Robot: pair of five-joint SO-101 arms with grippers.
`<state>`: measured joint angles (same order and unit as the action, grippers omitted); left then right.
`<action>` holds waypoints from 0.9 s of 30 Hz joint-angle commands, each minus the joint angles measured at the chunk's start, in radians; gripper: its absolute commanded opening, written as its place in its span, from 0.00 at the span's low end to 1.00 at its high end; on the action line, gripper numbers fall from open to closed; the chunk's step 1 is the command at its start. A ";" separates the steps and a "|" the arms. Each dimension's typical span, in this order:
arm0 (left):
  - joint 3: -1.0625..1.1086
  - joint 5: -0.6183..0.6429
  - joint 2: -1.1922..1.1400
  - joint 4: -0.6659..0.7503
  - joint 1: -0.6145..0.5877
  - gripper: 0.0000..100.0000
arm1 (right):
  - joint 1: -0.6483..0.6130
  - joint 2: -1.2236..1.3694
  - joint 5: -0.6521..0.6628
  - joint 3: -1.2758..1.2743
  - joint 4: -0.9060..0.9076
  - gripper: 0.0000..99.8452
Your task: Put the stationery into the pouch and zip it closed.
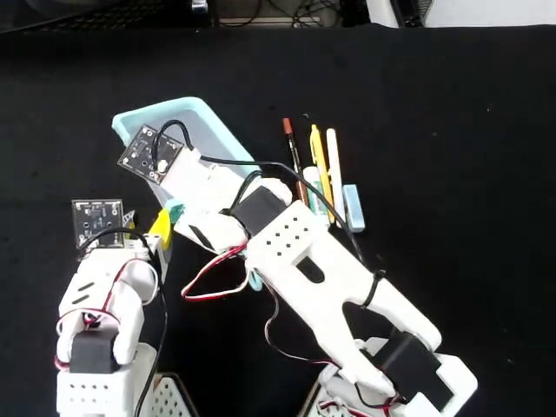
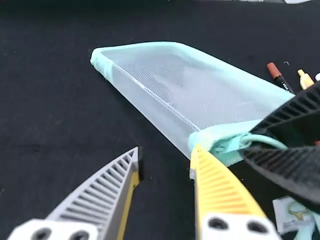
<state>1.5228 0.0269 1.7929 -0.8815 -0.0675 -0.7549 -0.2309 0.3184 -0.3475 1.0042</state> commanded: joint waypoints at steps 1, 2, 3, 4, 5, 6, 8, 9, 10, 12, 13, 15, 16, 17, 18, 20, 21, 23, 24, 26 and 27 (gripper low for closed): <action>0.044 -0.003 0.002 0.112 0.007 0.18 | -0.011 -0.047 0.011 0.008 0.005 0.01; 0.058 -0.003 0.002 0.126 0.012 0.18 | -0.011 -0.047 0.011 0.004 0.005 0.01; 0.067 -0.003 0.002 0.132 0.012 0.18 | -0.011 -0.047 0.011 -0.001 0.005 0.01; 0.068 -0.003 0.002 0.132 0.012 0.18 | -0.011 -0.047 0.011 -0.002 0.005 0.01; 0.067 -0.002 0.002 0.129 0.012 0.18 | -0.011 -0.047 0.011 -0.002 0.005 0.01; 0.061 -0.002 0.003 0.123 0.012 0.18 | -0.011 -0.047 0.011 -0.002 0.005 0.01; 0.018 0.000 0.009 0.061 0.012 0.18 | -0.011 -0.047 0.011 -0.002 0.005 0.01; -0.021 0.000 0.009 0.012 0.013 0.18 | -0.011 -0.047 0.011 -0.002 0.005 0.01; -0.064 0.002 0.009 -0.043 0.013 0.18 | -0.011 -0.047 0.011 -0.002 0.005 0.01; -0.120 0.002 0.009 -0.107 0.016 0.18 | -0.009 -0.048 0.012 0.004 0.005 0.01; -0.125 0.002 0.009 -0.117 0.027 0.18 | -0.009 -0.054 0.020 0.007 0.005 0.01; -0.125 0.002 0.009 -0.126 0.068 0.18 | -0.012 -0.084 0.043 0.013 0.025 0.01; -0.127 0.002 0.009 -0.126 0.088 0.18 | -0.012 -0.104 0.048 0.016 0.043 0.01; -0.134 0.002 0.009 -0.126 0.104 0.18 | -0.014 -0.128 0.048 0.027 0.061 0.01; -0.137 0.002 0.011 -0.126 0.116 0.18 | -0.015 -0.150 0.048 0.033 0.081 0.01; -0.151 0.002 0.011 -0.126 0.128 0.18 | -0.021 -0.193 0.046 0.035 0.104 0.01; -0.154 0.002 0.011 -0.121 0.127 0.18 | -0.031 -0.208 0.046 0.035 0.112 0.01; -0.163 0.002 0.011 -0.118 0.120 0.18 | -0.051 -0.222 0.046 0.030 0.126 0.01; -0.176 0.002 0.011 -0.124 0.120 0.18 | -0.060 -0.222 0.046 0.030 0.130 0.01; -0.214 0.002 0.011 -0.155 0.120 0.18 | -0.071 -0.222 0.046 0.030 0.132 0.01; -0.240 0.002 0.011 -0.178 0.120 0.18 | -0.074 -0.222 0.046 0.030 0.132 0.01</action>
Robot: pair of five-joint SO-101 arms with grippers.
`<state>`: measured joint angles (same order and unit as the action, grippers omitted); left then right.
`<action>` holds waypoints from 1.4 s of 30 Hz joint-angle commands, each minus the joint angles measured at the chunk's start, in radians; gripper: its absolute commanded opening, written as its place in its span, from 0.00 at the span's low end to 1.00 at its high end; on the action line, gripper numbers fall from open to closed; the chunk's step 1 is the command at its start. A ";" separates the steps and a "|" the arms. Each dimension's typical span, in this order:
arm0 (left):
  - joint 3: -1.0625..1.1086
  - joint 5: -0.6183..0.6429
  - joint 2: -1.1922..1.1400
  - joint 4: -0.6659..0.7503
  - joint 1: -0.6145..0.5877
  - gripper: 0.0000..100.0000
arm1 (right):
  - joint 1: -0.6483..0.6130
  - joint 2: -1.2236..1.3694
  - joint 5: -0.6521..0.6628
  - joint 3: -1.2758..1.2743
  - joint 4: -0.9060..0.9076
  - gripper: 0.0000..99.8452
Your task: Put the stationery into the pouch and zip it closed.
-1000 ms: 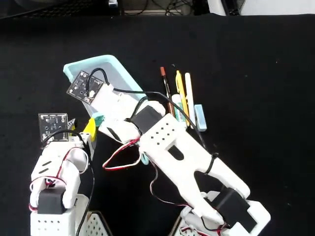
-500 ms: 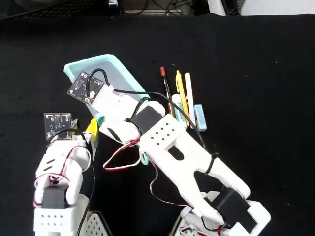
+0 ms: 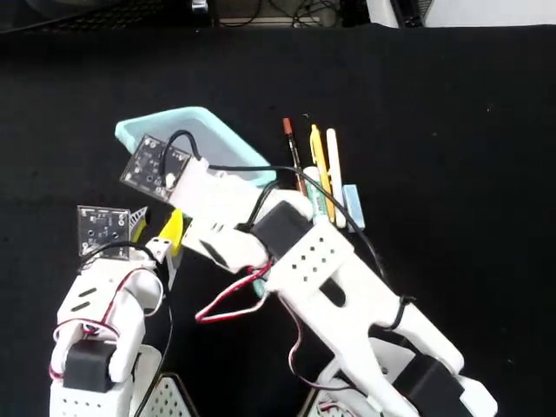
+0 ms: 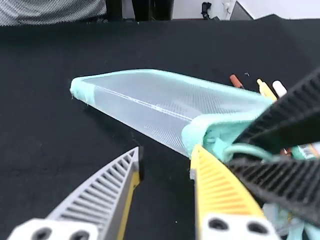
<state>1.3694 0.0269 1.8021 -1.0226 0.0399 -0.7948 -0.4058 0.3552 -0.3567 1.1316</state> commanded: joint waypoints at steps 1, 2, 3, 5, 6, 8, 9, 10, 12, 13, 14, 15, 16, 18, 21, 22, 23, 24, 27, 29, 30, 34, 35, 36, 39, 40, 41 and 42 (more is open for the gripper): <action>-0.108 0.002 0.002 -0.061 0.013 0.18 | -0.037 -0.047 0.009 0.039 0.005 0.01; -0.122 0.002 0.002 -0.078 0.013 0.18 | -0.037 -0.047 0.009 0.039 0.005 0.01; -0.125 0.002 0.002 -0.084 0.013 0.18 | -0.037 -0.047 0.015 0.039 0.005 0.01; -0.128 0.002 0.002 -0.091 0.013 0.18 | -0.038 -0.047 0.038 0.039 0.005 0.01; -0.136 0.002 0.002 -0.097 0.013 0.18 | -0.038 -0.047 0.040 0.038 0.005 0.01; -0.160 0.002 0.002 -0.120 0.019 0.18 | -0.038 -0.047 0.041 0.038 0.005 0.01; -0.168 0.002 0.002 -0.129 0.019 0.18 | -0.038 -0.047 0.041 0.038 0.005 0.01; -0.174 0.002 0.002 -0.133 0.019 0.18 | -0.037 -0.047 0.043 0.038 0.005 0.01; -0.174 0.002 0.000 -0.133 0.019 0.18 | -0.037 -0.047 0.043 0.031 0.000 0.01; -0.173 0.002 0.000 -0.133 0.019 0.18 | -0.037 -0.047 0.043 0.027 -0.002 0.01; -0.168 0.000 -0.006 -0.132 0.019 0.18 | -0.037 -0.047 0.043 0.027 -0.002 0.01; -0.157 -0.002 -0.006 -0.129 0.019 0.18 | -0.037 -0.047 0.043 0.025 0.000 0.01; -0.143 -0.002 -0.006 -0.123 0.019 0.18 | -0.037 -0.047 0.043 0.025 0.002 0.01; -0.105 -0.005 -0.006 -0.091 0.013 0.18 | -0.037 -0.047 0.043 0.025 0.002 0.01; -0.053 -0.006 -0.006 -0.051 0.012 0.18 | -0.035 -0.050 0.043 0.027 0.003 0.01; -0.041 -0.006 -0.006 -0.043 0.012 0.18 | -0.034 -0.053 0.043 0.027 0.003 0.01; -0.031 -0.006 -0.006 -0.037 0.012 0.18 | -0.032 -0.054 0.043 0.027 0.003 0.01; -0.024 -0.006 -0.006 -0.031 0.010 0.18 | -0.032 -0.054 0.043 0.027 0.005 0.01; -0.010 -0.006 -0.006 -0.009 -0.013 0.18 | -0.032 -0.053 0.043 0.027 0.005 0.01; -0.010 -0.005 -0.003 0.005 -0.053 0.18 | -0.032 -0.051 0.043 0.027 0.005 0.01; -0.010 -0.005 0.000 0.005 -0.067 0.18 | -0.032 -0.050 0.043 0.027 0.005 0.01; -0.019 -0.006 0.000 0.003 -0.074 0.04 | -0.031 -0.048 0.043 0.025 0.005 0.01; -0.019 -0.006 0.000 0.003 -0.074 0.02 | -0.029 -0.048 0.044 0.022 0.002 0.01; -0.019 -0.005 0.000 0.002 -0.074 0.04 | -0.021 -0.048 0.044 0.015 -0.003 0.01; -0.018 -0.002 0.000 0.003 -0.077 0.03 | 0.017 -0.048 0.044 0.005 -0.006 0.01; -0.018 -0.002 0.002 0.003 -0.079 0.03 | 0.035 -0.050 0.044 0.005 -0.005 0.01; -0.019 0.000 0.002 0.003 -0.081 0.03 | 0.055 -0.054 0.044 0.005 -0.005 0.01; -0.019 0.000 0.002 0.003 -0.081 0.03 | 0.080 -0.056 0.046 0.007 -0.003 0.01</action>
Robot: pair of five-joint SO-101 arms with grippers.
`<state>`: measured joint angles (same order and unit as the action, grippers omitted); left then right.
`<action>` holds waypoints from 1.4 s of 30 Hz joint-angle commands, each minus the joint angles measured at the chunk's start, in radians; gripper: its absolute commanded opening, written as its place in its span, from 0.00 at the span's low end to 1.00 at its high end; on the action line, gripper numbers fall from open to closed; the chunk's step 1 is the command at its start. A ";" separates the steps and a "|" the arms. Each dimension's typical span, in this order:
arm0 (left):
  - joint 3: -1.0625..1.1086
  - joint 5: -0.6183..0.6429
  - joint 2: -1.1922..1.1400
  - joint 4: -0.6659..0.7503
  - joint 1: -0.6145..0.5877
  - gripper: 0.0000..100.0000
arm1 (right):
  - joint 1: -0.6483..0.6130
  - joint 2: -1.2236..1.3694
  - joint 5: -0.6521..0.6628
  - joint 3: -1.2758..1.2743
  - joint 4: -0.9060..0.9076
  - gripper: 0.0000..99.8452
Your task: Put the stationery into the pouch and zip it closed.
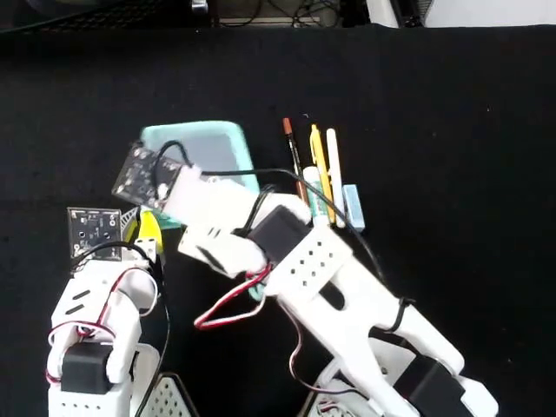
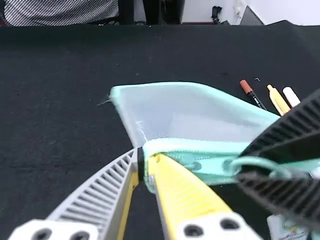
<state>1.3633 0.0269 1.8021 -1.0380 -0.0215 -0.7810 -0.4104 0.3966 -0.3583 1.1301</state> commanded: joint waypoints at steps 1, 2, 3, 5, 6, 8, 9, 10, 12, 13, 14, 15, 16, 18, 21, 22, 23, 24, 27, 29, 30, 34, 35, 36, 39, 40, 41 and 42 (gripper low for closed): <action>-0.015 0.000 0.002 0.018 -0.021 0.03 | 0.091 -0.051 0.005 0.010 0.000 0.01; -0.016 0.000 0.002 0.020 -0.021 0.03 | 0.114 -0.051 0.008 0.010 0.000 0.01; -0.025 0.000 0.002 0.020 -0.022 0.03 | 0.133 -0.051 0.025 0.007 0.003 0.01; -0.048 0.002 0.002 0.020 -0.045 0.03 | 0.170 -0.051 0.043 -0.002 0.005 0.01; -0.062 0.002 0.002 0.020 -0.061 0.03 | 0.189 -0.051 0.043 -0.005 0.005 0.01; -0.081 0.002 0.002 0.020 -0.094 0.03 | 0.221 -0.051 0.043 -0.007 -0.002 0.01; -0.087 0.000 0.002 0.020 -0.107 0.03 | 0.236 -0.051 0.043 -0.005 -0.002 0.01; -0.097 -0.002 0.002 0.020 -0.117 0.03 | 0.247 -0.051 0.041 -0.002 -0.003 0.01; -0.130 -0.003 -0.008 0.012 -0.130 0.03 | 0.258 -0.064 0.040 0.010 -0.003 0.01; -0.148 -0.003 -0.009 0.009 -0.133 0.03 | 0.262 -0.079 0.038 0.016 -0.003 0.01; -0.168 -0.005 -0.009 -0.002 -0.136 0.03 | 0.267 -0.102 0.038 0.019 -0.002 0.01; -0.189 -0.005 -0.009 -0.011 -0.136 0.03 | 0.267 -0.130 0.038 0.024 0.000 0.01; -0.206 -0.005 -0.012 -0.018 -0.133 0.03 | 0.267 -0.162 0.038 0.028 0.003 0.01; -0.240 -0.005 -0.038 -0.025 -0.133 0.03 | 0.267 -0.214 0.038 0.035 0.006 0.01; -0.318 -0.017 -0.140 -0.026 -0.133 0.03 | 0.279 -0.266 0.038 0.036 0.006 0.01; -0.354 -0.032 -0.187 -0.026 -0.133 0.03 | 0.285 -0.275 0.038 0.036 0.006 0.01; -0.395 -0.041 -0.239 -0.026 -0.133 0.03 | 0.296 -0.283 0.038 0.036 0.006 0.01; -0.444 -0.048 -0.298 -0.038 -0.131 0.03 | 0.305 -0.289 0.040 0.036 0.006 0.01; -0.647 -0.048 -0.493 -0.127 -0.131 0.03 | 0.325 -0.294 0.043 0.070 0.015 0.01; -0.799 -0.049 -0.629 -0.201 -0.131 0.03 | 0.327 -0.291 0.041 0.134 0.055 0.01; -0.878 -0.049 -0.697 -0.241 -0.131 0.03 | 0.325 -0.291 0.041 0.173 0.081 0.01; -1.176 -0.049 -0.950 -0.450 -0.131 0.03 | 0.311 -0.282 0.043 0.275 0.164 0.01; -1.244 -0.049 -1.003 -0.500 -0.131 0.03 | 0.311 -0.269 0.044 0.282 0.180 0.01; -1.305 -0.049 -1.051 -0.545 -0.131 0.03 | 0.311 -0.254 0.044 0.283 0.187 0.01; -1.466 -0.048 -1.178 -0.652 -0.131 0.03 | 0.313 -0.214 0.044 0.271 0.190 0.01; -1.504 -0.048 -1.217 -0.680 -0.131 0.03 | 0.313 -0.206 0.044 0.269 0.190 0.01; -1.538 -0.048 -1.250 -0.703 -0.131 0.03 | 0.313 -0.203 0.044 0.266 0.190 0.01; -1.560 -0.048 -1.278 -0.720 -0.131 0.03 | 0.313 -0.203 0.044 0.265 0.190 0.01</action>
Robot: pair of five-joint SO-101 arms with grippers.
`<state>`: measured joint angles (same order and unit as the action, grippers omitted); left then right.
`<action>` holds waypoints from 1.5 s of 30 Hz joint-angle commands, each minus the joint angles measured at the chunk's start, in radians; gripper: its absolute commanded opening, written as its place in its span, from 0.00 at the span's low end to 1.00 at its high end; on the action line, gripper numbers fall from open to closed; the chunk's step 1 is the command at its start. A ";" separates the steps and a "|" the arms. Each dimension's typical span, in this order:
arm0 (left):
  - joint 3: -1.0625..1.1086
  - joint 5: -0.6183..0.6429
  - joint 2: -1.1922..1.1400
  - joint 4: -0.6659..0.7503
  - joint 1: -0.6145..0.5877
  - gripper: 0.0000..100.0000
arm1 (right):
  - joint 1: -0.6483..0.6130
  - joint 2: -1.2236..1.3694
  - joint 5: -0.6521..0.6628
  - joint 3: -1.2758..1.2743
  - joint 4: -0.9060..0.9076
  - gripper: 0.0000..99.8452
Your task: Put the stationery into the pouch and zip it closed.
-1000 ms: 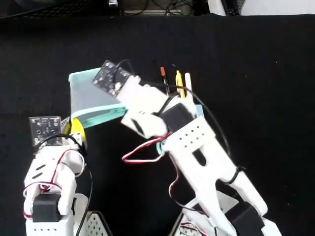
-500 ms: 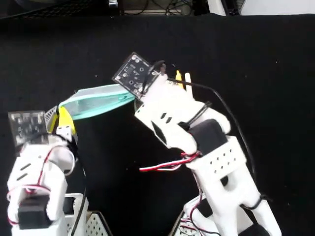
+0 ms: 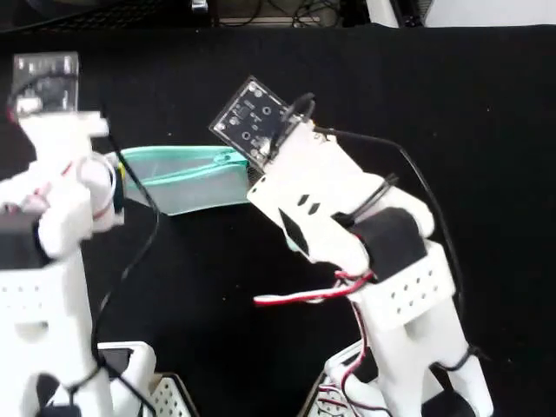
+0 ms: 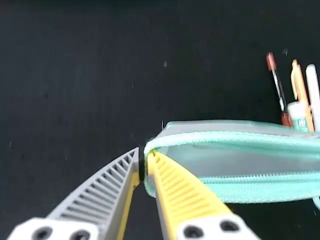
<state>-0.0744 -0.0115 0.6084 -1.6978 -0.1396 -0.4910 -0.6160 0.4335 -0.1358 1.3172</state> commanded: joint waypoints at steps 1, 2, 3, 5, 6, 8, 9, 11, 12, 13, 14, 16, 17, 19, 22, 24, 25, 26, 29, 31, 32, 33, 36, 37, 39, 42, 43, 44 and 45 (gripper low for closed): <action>-0.133 -0.009 -0.107 -0.061 -0.013 0.03 | 0.023 0.002 0.008 0.042 0.003 0.01; -0.139 -0.009 -0.123 -0.061 -0.013 0.03 | 0.023 0.002 0.008 0.042 0.005 0.01; -0.140 -0.009 -0.127 -0.061 -0.013 0.03 | 0.025 0.002 0.008 0.042 0.006 0.01; -0.139 -0.009 -0.129 -0.061 -0.013 0.03 | 0.025 0.002 0.008 0.044 0.021 0.01; -0.139 -0.009 -0.129 -0.061 -0.013 0.04 | 0.025 0.002 0.008 0.044 0.026 0.01; -0.134 -0.008 -0.129 -0.061 -0.012 0.09 | 0.025 0.002 0.008 0.042 0.026 0.01; -0.134 -0.006 -0.129 -0.061 -0.012 0.12 | 0.025 0.002 0.008 0.042 0.026 0.01; -0.134 -0.006 -0.129 -0.061 -0.012 0.15 | 0.025 0.001 0.008 0.042 0.026 0.01; -0.134 -0.008 -0.129 -0.061 -0.012 0.15 | 0.025 0.001 0.008 0.042 0.026 0.01; -0.137 -0.008 -0.129 -0.061 -0.012 0.15 | 0.025 0.001 0.008 0.042 0.028 0.01; -0.140 -0.006 -0.129 -0.061 -0.012 0.15 | 0.025 0.001 0.008 0.041 0.029 0.01; -0.142 -0.005 -0.129 -0.061 -0.012 0.15 | 0.025 0.001 0.008 0.042 0.044 0.01; -0.142 -0.005 -0.132 -0.060 -0.012 0.15 | 0.025 0.001 0.008 0.042 0.048 0.01; -0.142 -0.005 -0.138 -0.060 -0.012 0.15 | 0.026 0.001 0.008 0.042 0.048 0.01; -0.140 -0.005 -0.138 -0.060 -0.012 0.13 | 0.038 0.001 0.008 0.042 0.048 0.01; -0.145 -0.003 -0.129 -0.060 -0.012 0.05 | 0.054 0.001 0.008 0.042 0.048 0.01; -0.151 -0.003 -0.129 -0.060 -0.012 0.02 | 0.066 0.001 0.008 0.041 0.048 0.01; -0.151 -0.003 -0.129 -0.060 -0.012 0.04 | 0.078 0.001 0.008 0.041 0.048 0.01; -0.162 -0.003 -0.129 -0.060 -0.012 0.03 | 0.114 0.001 0.008 0.041 0.048 0.01; -0.165 0.005 -0.129 -0.060 -0.012 0.03 | 0.127 0.001 0.008 0.041 0.048 0.01; -0.165 0.018 -0.129 -0.060 -0.012 0.03 | 0.129 0.001 0.008 0.041 0.048 0.01; -0.165 0.026 -0.127 -0.060 -0.012 0.03 | 0.129 0.001 0.008 0.041 0.048 0.01; -0.157 0.026 -0.095 -0.061 -0.012 0.03 | 0.124 0.001 0.008 0.041 0.048 0.01; -0.153 0.026 -0.080 -0.061 -0.012 0.03 | 0.123 0.001 0.008 0.041 0.048 0.01; -0.116 0.025 -0.057 -0.060 -0.013 0.03 | 0.123 0.001 0.006 0.041 0.048 0.01; -0.045 -0.015 -0.043 -0.058 -0.013 0.03 | 0.121 0.001 0.006 0.024 0.048 0.01; -0.024 -0.032 -0.041 -0.057 -0.013 0.03 | 0.120 0.001 0.003 0.019 0.048 0.01; -0.002 -0.038 -0.038 -0.043 -0.016 0.03 | 0.120 0.001 0.002 0.016 0.049 0.01; 0.019 -0.041 -0.037 -0.023 -0.021 0.03 | 0.120 0.001 0.002 0.018 0.060 0.01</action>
<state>-0.0990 -0.0284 0.5516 -1.7484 -0.1396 -0.4158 -0.6130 0.4335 -0.1358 1.3633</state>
